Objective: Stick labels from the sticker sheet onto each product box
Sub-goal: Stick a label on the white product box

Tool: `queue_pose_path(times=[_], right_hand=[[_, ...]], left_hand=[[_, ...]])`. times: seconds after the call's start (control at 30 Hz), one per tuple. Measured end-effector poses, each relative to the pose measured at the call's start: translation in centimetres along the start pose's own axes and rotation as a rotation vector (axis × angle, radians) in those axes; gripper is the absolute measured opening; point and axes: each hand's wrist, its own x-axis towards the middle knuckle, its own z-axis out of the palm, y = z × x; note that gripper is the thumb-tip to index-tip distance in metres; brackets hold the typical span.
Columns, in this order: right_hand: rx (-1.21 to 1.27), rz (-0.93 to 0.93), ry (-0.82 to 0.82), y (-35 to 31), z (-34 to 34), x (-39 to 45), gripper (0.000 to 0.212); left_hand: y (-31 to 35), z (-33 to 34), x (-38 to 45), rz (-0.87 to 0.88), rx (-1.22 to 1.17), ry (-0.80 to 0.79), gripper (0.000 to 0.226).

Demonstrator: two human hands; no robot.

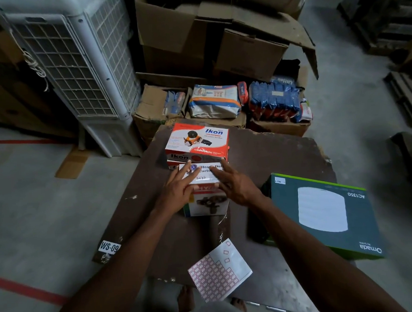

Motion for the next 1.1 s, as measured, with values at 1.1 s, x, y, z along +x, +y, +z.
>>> queue_pose_path(times=[1.1], right_hand=[[0.048, 0.073, 0.607, -0.9, 6.1, -4.4, 0.043]], left_hand=[[0.7, 0.8, 1.1, 0.052, -0.056, 0.101, 0.056]])
